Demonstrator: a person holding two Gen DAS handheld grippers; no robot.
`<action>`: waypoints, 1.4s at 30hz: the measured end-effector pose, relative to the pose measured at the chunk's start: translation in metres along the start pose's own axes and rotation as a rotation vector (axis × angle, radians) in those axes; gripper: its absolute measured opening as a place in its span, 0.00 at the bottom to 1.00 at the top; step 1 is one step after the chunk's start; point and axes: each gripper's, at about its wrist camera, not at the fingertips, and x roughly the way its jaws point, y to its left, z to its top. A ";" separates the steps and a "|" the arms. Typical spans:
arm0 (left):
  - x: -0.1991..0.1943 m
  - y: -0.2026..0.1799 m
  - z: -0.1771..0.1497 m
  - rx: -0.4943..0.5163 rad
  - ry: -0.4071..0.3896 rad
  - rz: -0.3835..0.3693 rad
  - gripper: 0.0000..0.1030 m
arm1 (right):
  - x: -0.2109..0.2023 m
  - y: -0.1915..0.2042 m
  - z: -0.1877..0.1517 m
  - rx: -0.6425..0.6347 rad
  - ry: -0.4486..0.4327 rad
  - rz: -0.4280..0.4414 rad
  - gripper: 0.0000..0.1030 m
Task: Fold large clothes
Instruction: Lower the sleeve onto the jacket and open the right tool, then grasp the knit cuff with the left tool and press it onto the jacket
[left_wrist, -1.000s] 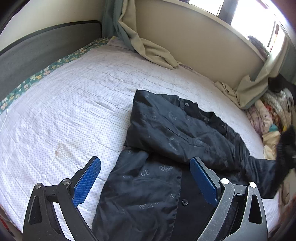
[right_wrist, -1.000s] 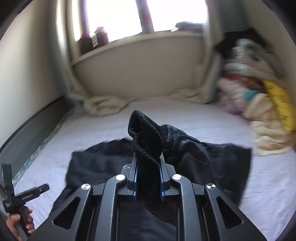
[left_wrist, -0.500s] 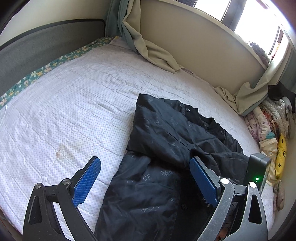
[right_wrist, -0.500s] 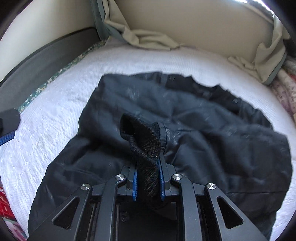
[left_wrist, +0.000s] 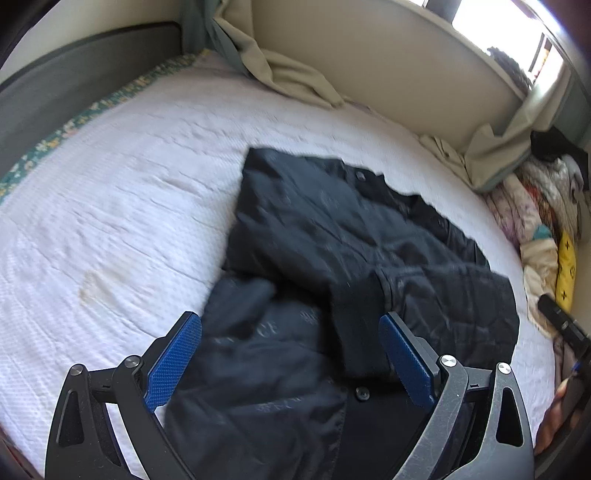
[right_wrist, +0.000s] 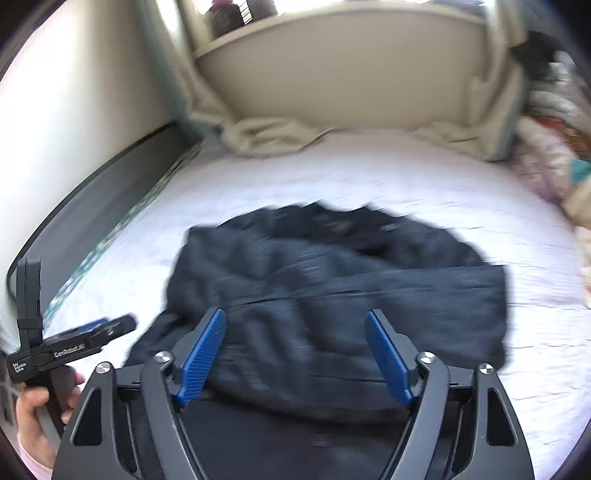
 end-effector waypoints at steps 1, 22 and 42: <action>0.007 -0.003 -0.003 0.008 0.022 -0.009 0.92 | -0.004 -0.014 -0.003 0.031 -0.017 -0.014 0.78; 0.087 -0.047 0.000 0.116 0.285 -0.213 0.11 | -0.032 -0.126 0.009 0.389 -0.008 0.051 0.79; 0.095 -0.010 0.040 0.043 0.207 -0.053 0.10 | 0.017 -0.125 -0.001 0.324 0.107 -0.080 0.78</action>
